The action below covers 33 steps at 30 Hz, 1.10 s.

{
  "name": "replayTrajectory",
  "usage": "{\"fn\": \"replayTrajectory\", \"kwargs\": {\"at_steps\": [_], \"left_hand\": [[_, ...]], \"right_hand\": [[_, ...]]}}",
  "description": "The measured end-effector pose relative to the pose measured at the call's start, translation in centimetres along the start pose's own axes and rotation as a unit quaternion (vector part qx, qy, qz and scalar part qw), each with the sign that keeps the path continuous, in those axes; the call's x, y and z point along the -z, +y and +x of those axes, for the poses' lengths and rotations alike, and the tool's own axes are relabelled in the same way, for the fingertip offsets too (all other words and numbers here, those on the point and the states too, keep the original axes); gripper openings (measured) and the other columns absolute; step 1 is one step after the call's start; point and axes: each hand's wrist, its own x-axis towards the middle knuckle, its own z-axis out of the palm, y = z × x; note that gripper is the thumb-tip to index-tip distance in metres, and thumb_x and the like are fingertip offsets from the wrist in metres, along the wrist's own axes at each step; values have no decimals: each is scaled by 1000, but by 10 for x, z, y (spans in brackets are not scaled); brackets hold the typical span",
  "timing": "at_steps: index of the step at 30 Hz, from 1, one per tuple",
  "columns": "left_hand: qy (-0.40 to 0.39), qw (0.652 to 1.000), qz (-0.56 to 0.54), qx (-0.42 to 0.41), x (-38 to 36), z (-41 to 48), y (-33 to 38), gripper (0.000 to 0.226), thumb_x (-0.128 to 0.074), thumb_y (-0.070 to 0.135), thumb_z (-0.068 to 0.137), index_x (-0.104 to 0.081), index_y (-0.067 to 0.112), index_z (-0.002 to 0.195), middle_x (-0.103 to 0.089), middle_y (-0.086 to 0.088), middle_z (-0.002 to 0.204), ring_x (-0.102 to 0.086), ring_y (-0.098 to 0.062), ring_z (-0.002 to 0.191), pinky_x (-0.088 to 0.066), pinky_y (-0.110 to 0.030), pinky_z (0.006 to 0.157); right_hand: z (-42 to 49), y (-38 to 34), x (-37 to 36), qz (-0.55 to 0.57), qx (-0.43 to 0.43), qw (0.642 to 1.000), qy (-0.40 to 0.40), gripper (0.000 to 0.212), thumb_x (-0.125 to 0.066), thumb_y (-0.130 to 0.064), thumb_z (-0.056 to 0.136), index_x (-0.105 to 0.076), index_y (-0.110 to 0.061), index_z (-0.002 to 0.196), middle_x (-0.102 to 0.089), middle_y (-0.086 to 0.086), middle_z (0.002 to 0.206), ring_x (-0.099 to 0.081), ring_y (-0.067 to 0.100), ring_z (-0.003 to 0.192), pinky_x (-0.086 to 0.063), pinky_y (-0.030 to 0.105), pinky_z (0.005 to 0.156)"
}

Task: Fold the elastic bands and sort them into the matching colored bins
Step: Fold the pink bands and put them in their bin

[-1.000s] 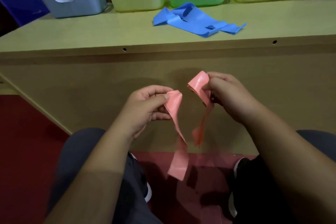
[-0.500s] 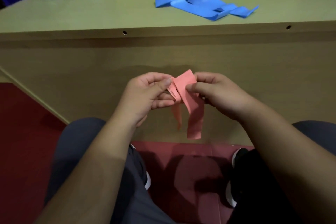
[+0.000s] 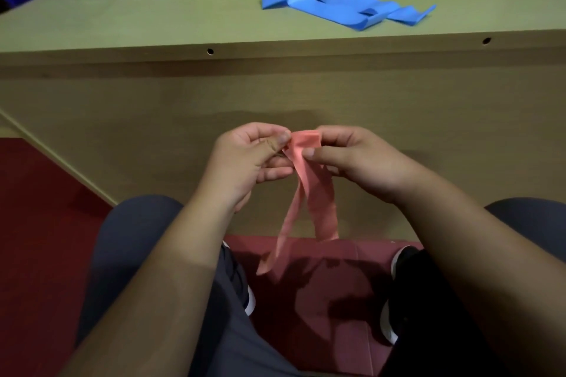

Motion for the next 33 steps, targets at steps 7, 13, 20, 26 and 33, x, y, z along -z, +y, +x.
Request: {"fn": "replayTrajectory", "kwargs": {"at_steps": [7, 13, 20, 26, 33], "left_hand": [[-2, 1000, 0, -4, -1, 0, 0, 17, -74, 10, 96, -72, 0, 110, -77, -12, 84, -72, -16, 64, -64, -25, 62], [0, 1000, 18, -21, 1, 2, -1, 15, -75, 11, 95, -74, 3, 108, -78, -12, 89, -74, -16, 68, -65, -25, 66], [13, 999, -23, -19, 0, 4, -3, 15, -71, 10, 98, -72, 2, 110, -76, -8, 80, -73, -15, 68, -63, -23, 66], [1, 997, -78, -20, 7, 5, 0, 18, -68, 7, 99, -70, 1, 116, -77, -8, 81, -77, -18, 75, -60, -19, 68], [-20, 998, -42, -31, 4, 4, -6, 38, -82, 16, 80, -71, 2, 113, -79, -14, 99, -76, -21, 87, -63, -28, 82]], "right_hand": [[1, 2, 3, -38, 16, 999, 26, 23, -67, -8, 102, -70, 7, 119, -63, 17, 94, -53, 21, 82, -43, 32, 77], [3, 2, 2, -67, 22, 996, 50, 14, -67, -5, 102, -72, 6, 106, -63, 7, 78, -57, 10, 69, -46, 22, 67], [7, 3, -4, -60, 32, 994, 81, 16, -69, -12, 103, -73, 3, 103, -67, 11, 80, -58, 19, 71, -46, 35, 72], [12, 5, 2, 52, 24, 992, 114, 25, -72, -15, 100, -70, 9, 107, -62, 28, 92, -55, 31, 83, -43, 45, 81], [9, 5, -2, 69, 4, 993, 97, 17, -71, -10, 101, -76, 3, 109, -68, 23, 94, -59, 31, 87, -47, 47, 87]]}}
